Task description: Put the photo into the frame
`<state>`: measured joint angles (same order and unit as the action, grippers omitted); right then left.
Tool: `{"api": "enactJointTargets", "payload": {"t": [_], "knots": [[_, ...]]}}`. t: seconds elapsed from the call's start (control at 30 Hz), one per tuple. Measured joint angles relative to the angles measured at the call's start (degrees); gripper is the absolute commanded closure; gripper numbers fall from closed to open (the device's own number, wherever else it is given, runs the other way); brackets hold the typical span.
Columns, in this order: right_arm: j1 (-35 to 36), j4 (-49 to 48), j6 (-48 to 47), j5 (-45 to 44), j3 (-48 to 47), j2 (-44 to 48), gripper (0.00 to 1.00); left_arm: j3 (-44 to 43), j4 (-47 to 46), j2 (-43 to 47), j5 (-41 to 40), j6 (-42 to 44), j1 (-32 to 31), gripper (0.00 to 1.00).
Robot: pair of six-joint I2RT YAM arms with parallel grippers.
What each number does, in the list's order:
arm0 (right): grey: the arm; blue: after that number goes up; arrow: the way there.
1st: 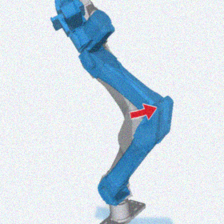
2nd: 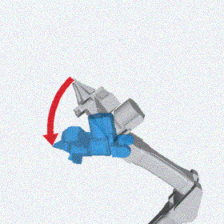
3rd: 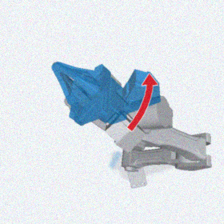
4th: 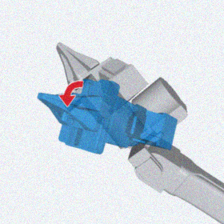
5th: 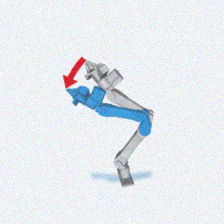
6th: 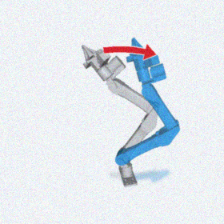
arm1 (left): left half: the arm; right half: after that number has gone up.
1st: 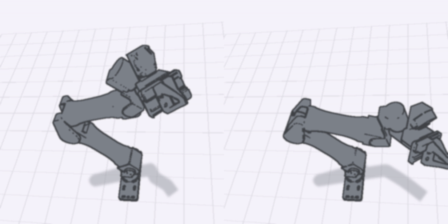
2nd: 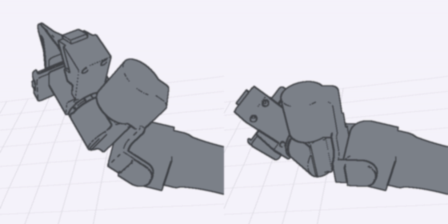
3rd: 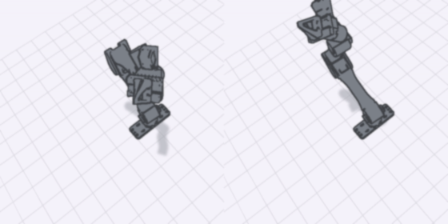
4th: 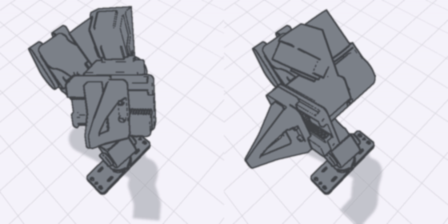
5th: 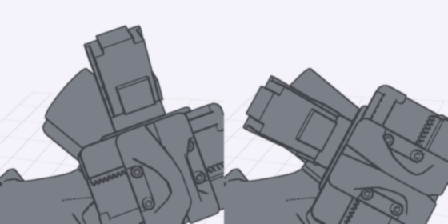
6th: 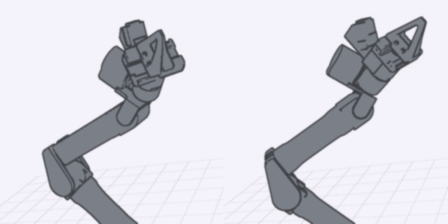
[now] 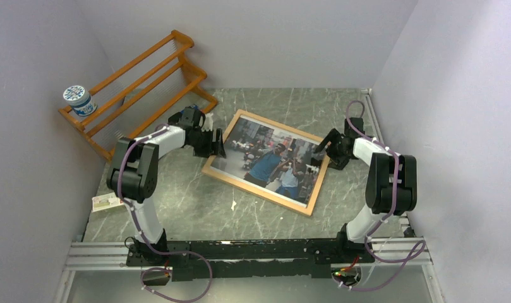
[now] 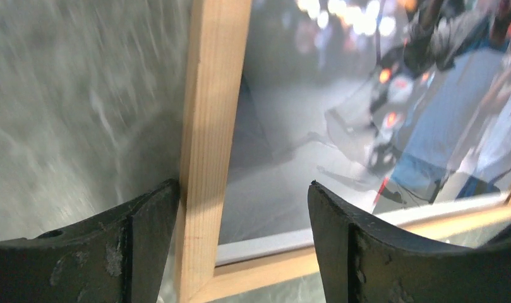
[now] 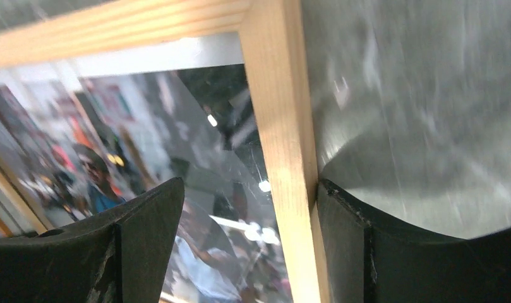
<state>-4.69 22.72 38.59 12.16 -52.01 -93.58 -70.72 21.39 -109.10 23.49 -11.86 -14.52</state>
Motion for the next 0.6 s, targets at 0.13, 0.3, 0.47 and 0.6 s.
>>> {"api": "enactJointTargets", "payload": {"t": [0.13, 0.3, 0.47, 0.6], "knots": [[-0.74, -4.92, -0.57, 0.96, -5.09, -4.72, 0.21, 8.41, -0.35, 6.54, -0.83, -4.63, -1.25, 0.21], [-0.98, -6.95, -0.26, 3.93, -7.58, -5.11, 0.21, 17.22, -1.14, 13.81, -1.01, -10.16, -3.17, 0.2], [-0.37, -4.5, 1.49, 1.27, -8.15, -3.13, 0.21, 18.97, 2.47, 18.4, -5.55, -13.46, -4.07, 0.17], [-0.31, 0.85, 3.1, -6.08, -8.15, 5.03, 0.19, 18.4, 5.51, 24.63, -10.86, -14.43, -3.98, 0.18]]}}
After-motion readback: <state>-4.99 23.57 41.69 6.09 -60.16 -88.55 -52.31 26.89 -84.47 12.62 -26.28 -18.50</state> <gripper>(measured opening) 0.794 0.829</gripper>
